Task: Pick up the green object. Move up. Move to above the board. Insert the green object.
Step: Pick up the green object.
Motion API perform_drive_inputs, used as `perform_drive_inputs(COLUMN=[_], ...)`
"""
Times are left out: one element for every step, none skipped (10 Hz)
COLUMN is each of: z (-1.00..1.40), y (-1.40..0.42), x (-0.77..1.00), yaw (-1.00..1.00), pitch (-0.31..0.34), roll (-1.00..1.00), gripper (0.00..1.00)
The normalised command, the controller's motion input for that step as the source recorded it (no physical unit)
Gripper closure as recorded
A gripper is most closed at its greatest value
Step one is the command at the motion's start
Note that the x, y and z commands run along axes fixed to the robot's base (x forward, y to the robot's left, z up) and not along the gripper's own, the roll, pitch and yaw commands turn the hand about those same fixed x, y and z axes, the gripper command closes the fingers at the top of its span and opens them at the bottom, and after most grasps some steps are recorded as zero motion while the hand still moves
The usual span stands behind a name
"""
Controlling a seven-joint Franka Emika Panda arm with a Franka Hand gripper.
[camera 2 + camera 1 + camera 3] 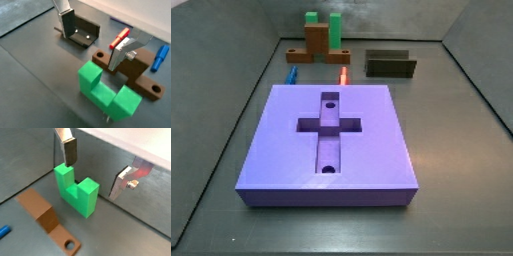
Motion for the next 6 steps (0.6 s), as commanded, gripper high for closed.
perform_drive_inputs(z=[-0.37, -0.44, -0.34, -0.25, -0.18, -0.14], y=[0.11, 0.11, 0.08, 0.08, 0.10, 0.05], x=[0.01, 0.00, 0.05, 0.06, 0.00, 0.02], yaw=[-0.09, -0.05, -0.05, -0.04, -0.05, -0.04], pitch=[-0.020, -0.046, -0.011, 0.000, 0.000, 0.000], roll=[0.00, 0.00, 0.00, 0.00, 0.01, 0.00], gripper=[0.00, 0.00, 0.00, 0.00, 0.00, 0.00])
